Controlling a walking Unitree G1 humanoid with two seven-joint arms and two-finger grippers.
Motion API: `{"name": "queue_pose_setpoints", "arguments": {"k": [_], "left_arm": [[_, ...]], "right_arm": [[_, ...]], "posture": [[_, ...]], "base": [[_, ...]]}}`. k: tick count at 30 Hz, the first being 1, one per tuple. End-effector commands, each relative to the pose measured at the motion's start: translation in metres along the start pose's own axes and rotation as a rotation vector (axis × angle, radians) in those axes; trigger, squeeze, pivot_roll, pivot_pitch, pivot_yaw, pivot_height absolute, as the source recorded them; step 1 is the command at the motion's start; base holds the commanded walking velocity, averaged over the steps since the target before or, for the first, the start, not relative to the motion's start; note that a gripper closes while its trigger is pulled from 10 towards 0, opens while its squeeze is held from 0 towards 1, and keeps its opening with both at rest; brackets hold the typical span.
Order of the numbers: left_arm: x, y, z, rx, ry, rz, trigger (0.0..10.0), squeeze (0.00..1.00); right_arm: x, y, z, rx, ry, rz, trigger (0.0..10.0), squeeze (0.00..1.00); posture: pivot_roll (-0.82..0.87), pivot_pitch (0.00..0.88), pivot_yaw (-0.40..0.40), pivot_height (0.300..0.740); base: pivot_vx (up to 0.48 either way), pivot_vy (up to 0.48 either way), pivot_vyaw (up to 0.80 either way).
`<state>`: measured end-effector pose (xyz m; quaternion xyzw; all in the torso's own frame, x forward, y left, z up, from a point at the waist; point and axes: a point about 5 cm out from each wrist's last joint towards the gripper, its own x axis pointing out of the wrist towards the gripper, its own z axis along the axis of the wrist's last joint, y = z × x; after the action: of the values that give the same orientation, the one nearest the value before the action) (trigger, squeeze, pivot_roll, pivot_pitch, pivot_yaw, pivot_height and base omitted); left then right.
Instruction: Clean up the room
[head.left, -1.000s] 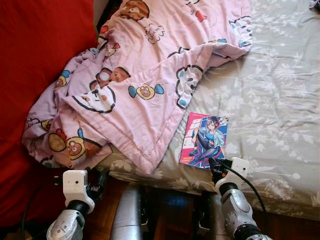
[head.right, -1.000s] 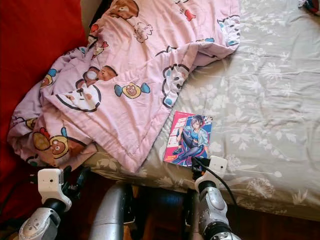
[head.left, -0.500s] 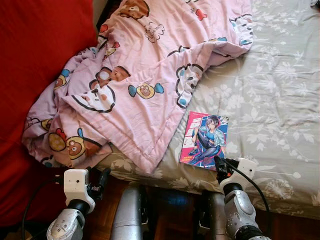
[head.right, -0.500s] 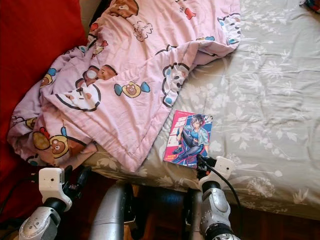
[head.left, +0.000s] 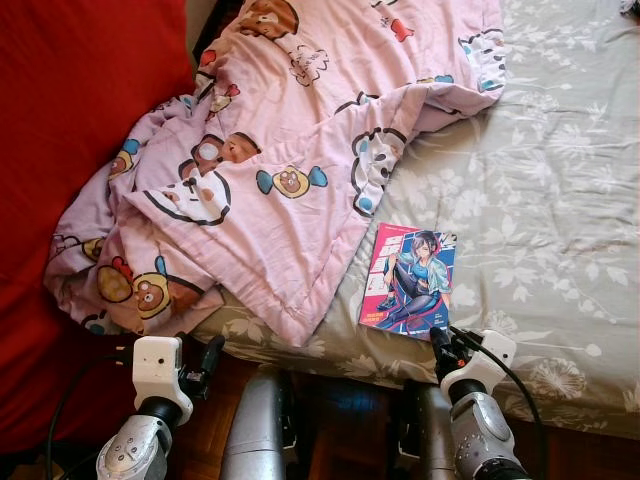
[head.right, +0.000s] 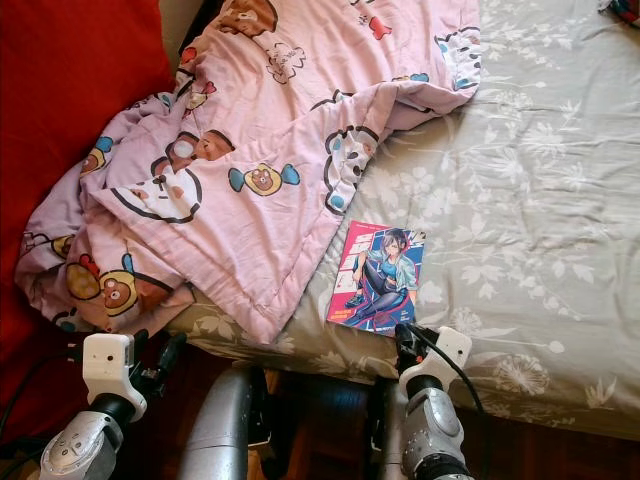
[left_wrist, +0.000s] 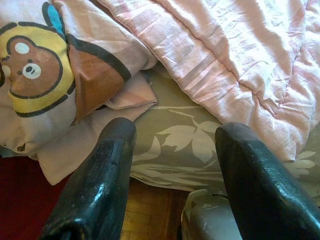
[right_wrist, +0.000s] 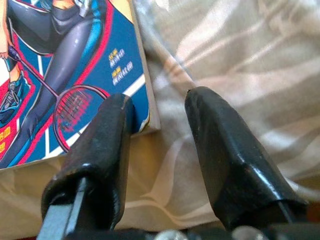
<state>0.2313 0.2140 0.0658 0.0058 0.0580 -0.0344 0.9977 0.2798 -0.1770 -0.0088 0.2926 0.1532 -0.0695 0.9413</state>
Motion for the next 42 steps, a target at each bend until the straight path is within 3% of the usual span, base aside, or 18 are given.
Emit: {"name": "queue_pose_setpoints", "arguments": {"k": [1, 11, 18, 27, 33, 34, 35, 36, 42], "left_arm": [[-0.007, 0.004, -0.004, 0.012, 0.026, 0.010, 10.0, 0.00], [-0.009, 0.006, -0.001, 0.029, 0.025, 0.012, 10.0, 0.00], [-0.011, 0.008, -0.001, 0.039, 0.028, 0.015, 10.0, 0.00], [-0.012, 0.007, -0.001, 0.042, 0.029, 0.015, 10.0, 0.00], [-0.013, 0.008, -0.002, 0.046, 0.034, 0.015, 10.0, 0.00], [-0.013, 0.008, -0.002, 0.046, 0.035, 0.014, 10.0, 0.00], [-0.013, 0.008, -0.002, 0.046, 0.036, 0.014, 10.0, 0.00], [-0.012, 0.007, -0.002, 0.045, 0.038, 0.013, 10.0, 0.00], [-0.011, 0.006, -0.003, 0.046, 0.044, 0.002, 10.0, 0.00]], "right_arm": [[-0.009, -0.008, -0.018, 0.054, 0.071, -0.025, 10.0, 0.00], [-0.011, 0.005, -0.030, 0.192, 0.145, 0.125, 10.0, 0.00], [-0.006, 0.008, -0.023, 0.197, 0.112, 0.107, 10.0, 0.00], [-0.001, 0.000, -0.008, 0.246, 0.017, 0.027, 10.0, 0.00], [-0.001, 0.000, -0.009, 0.250, 0.026, 0.036, 10.0, 0.00], [-0.002, 0.001, -0.010, 0.234, 0.033, 0.045, 1.3, 0.00], [-0.002, 0.002, -0.011, 0.221, 0.038, 0.050, 1.3, 0.00], [-0.003, 0.003, -0.013, 0.218, 0.045, 0.056, 0.0, 0.00], [-0.005, 0.004, -0.018, 0.229, 0.057, 0.054, 0.0, 0.00]], "posture": [[0.18, 0.371, 0.103, 0.616], [0.19, 0.379, 0.111, 0.616], [0.20, 0.383, 0.116, 0.616], [0.20, 0.381, 0.115, 0.616], [0.20, 0.382, 0.115, 0.616], [0.20, 0.381, 0.114, 0.616], [0.20, 0.381, 0.114, 0.616], [0.20, 0.381, 0.114, 0.616], [0.20, 0.376, 0.115, 0.616]], "base": [[0.000, 0.000, 0.00], [0.000, 0.000, 0.00], [0.000, 0.000, 0.00], [0.000, 0.000, 0.00], [0.000, 0.000, 0.00], [0.000, 0.000, 0.00], [0.000, 0.000, 0.00], [0.000, 0.000, 0.00], [0.000, 0.000, 0.00]]}}
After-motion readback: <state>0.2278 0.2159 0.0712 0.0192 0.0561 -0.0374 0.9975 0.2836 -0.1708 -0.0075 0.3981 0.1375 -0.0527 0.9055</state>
